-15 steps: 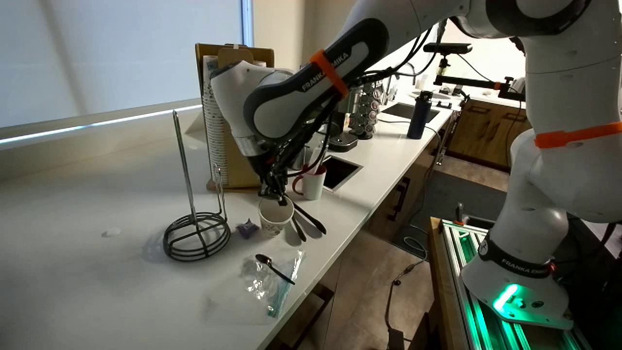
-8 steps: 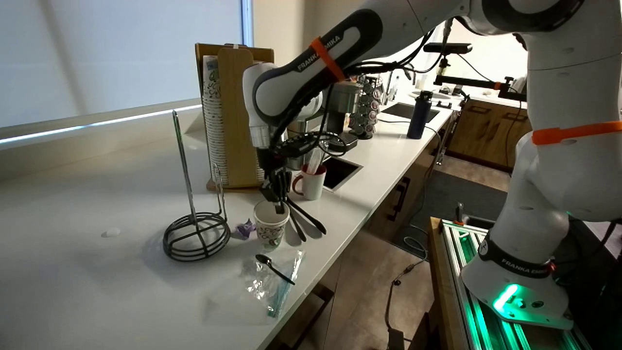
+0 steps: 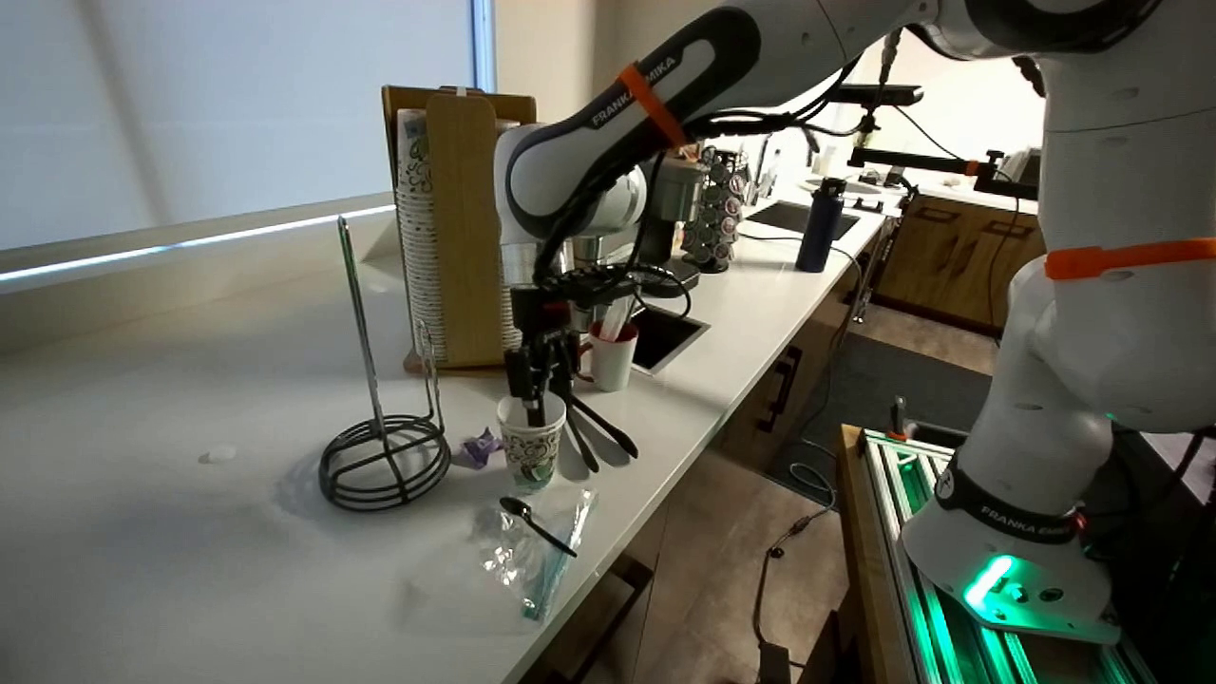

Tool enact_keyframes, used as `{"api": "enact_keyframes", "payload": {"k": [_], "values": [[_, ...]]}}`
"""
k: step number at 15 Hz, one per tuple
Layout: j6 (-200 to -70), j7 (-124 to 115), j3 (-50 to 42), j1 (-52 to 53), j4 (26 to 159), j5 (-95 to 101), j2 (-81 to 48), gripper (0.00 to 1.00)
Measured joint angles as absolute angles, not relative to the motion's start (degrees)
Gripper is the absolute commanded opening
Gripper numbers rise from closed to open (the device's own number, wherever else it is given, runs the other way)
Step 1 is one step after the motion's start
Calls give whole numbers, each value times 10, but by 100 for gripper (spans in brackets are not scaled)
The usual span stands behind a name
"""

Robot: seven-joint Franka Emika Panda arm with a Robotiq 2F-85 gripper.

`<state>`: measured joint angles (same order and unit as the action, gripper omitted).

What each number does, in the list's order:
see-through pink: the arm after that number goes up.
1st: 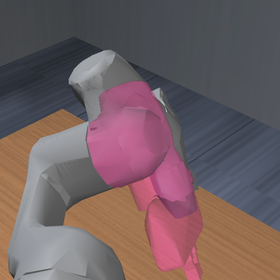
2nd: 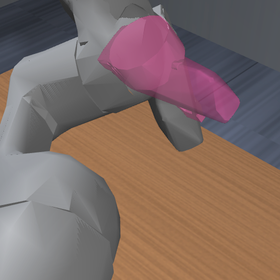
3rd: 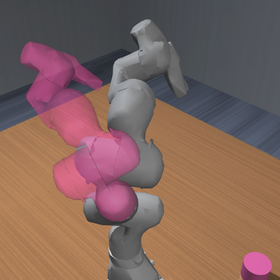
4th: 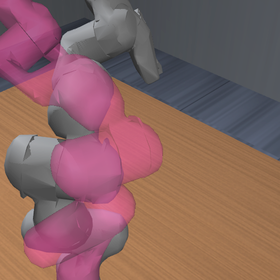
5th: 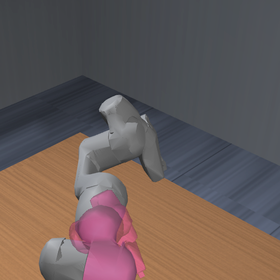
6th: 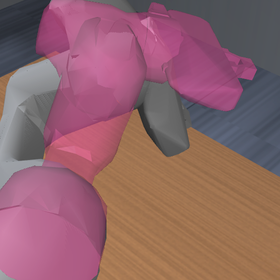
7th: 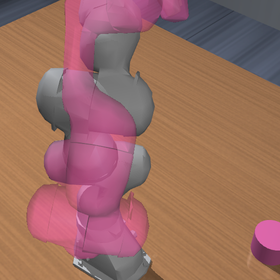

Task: Put the paper cup in an upright position

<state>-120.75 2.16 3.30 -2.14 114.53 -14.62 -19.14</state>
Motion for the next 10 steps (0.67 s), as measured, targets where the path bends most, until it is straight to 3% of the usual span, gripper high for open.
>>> {"api": "enact_keyframes", "payload": {"k": [10], "values": [[-1362,-165,17,1,1316,-122,-21,100]]}}
